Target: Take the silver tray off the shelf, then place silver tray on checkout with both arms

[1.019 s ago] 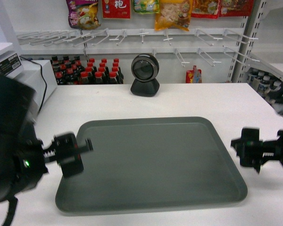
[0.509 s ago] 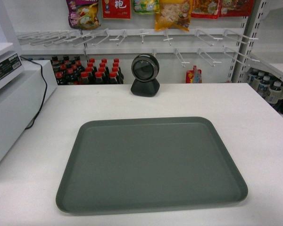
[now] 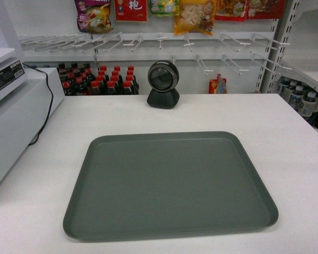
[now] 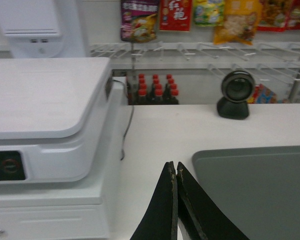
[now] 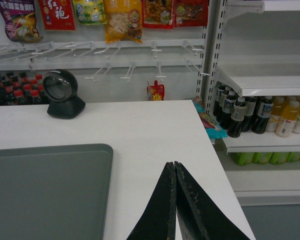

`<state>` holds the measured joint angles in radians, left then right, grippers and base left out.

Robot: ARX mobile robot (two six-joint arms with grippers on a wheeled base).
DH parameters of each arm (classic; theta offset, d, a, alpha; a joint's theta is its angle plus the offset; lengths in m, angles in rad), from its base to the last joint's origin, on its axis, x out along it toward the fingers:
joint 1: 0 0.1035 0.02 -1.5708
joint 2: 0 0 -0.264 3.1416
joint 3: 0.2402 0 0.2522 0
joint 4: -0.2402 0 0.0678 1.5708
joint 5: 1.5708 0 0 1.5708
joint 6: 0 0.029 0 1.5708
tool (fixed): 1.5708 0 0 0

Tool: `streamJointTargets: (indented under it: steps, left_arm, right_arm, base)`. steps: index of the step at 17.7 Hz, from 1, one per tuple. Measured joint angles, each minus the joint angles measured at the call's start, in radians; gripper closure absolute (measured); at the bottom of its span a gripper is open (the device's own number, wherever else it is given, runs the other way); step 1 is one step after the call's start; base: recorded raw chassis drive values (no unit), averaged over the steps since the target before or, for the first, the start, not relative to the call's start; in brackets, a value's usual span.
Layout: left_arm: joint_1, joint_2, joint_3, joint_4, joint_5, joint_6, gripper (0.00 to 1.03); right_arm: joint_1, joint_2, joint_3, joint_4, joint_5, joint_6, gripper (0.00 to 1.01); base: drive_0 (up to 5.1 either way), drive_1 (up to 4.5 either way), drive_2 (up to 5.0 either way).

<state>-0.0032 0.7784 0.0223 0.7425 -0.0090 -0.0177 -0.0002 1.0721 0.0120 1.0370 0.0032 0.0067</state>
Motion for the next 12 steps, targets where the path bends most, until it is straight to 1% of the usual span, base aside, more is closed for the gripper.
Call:
streamJointTargets:
  steps: [1,3,5,9,10,12]
  left_arm:
    - [0.008,-0.046,-0.005,-0.04,-0.005,0.0,1.02]
    - [0.001,-0.141,-0.011,-0.128,0.008,0.0,1.02]
    - [0.001,-0.23,-0.011,-0.205,0.009,0.0,1.02]
    - [0.001,-0.372,-0.011,-0.338,0.009,0.0,1.02]
    - [0.001,-0.454,-0.012,-0.418,0.009,0.0,1.02]
    - [0.001,-0.502,-0.012,-0.465,0.009,0.0,1.02]
  right_arm:
    - [0.0,-0.074,0.0,-0.064,0.0,0.0,0.99]
    - [0.0,-0.264,0.002,-0.269,-0.001,0.0,0.99]
    - [0.0,-0.391,0.002,-0.373,-0.001,0.0,0.99]
    - [0.0,-0.559,0.001,-0.529,-0.001,0.0,0.99]
    - [0.0,-0.658,0.0,-0.623,-0.001,0.0,0.99]
    - [0.0,-0.718,0.0,-0.682,-0.001,0.0,0.99]
  base:
    - [0.0,0.0,0.0]
    - [0.0,0.0,0.0]
    - [0.0,0.0,0.0]
    - [0.0,0.0,0.0]
    - [0.0,0.0,0.0]
    - [0.0,0.0,0.0]
